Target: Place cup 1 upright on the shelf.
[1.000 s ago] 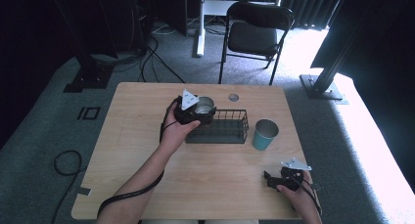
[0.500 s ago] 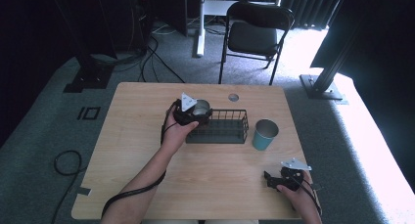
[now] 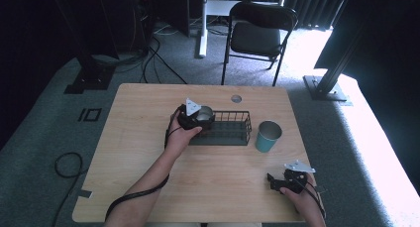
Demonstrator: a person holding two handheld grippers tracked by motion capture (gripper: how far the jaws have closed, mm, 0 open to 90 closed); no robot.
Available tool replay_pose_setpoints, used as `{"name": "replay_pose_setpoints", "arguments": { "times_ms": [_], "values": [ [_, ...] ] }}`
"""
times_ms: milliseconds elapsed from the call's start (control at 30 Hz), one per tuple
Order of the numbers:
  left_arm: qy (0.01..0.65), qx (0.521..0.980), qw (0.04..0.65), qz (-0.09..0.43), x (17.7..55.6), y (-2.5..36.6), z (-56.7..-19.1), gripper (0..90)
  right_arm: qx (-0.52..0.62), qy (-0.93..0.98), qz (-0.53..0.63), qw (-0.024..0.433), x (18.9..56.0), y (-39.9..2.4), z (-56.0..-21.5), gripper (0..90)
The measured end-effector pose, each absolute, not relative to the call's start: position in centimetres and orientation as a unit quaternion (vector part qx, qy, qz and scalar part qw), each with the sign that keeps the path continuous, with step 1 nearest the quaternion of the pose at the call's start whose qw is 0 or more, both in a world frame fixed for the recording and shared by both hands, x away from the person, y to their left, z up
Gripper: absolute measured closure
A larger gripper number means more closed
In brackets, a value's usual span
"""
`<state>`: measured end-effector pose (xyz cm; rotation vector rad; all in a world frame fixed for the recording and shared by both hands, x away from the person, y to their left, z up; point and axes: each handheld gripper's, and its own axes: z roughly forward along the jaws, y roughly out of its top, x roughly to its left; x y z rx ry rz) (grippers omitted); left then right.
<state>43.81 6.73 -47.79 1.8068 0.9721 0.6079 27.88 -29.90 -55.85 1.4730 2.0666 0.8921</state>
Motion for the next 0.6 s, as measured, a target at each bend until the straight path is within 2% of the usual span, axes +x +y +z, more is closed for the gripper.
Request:
{"name": "replay_pose_setpoints", "arguments": {
  "times_ms": [433, 533, 600],
  "values": [
    [0.375, 0.755, 0.469, 0.265, 43.43, 6.28, -48.01, 13.7, 0.534, 0.749, 0.323, 0.224, 27.88, -29.9, -55.85, 10.2],
    [0.368, 0.764, 0.466, 0.252, 43.36, 6.21, -47.98, 8.6, 0.534, 0.749, 0.323, 0.224, 27.88, -29.9, -55.85, 10.2],
    [0.363, 0.768, 0.463, 0.253, 43.23, 6.32, -47.76, 8.6, 0.534, 0.749, 0.323, 0.224, 27.88, -29.9, -55.85, 10.2]
  ]
}}
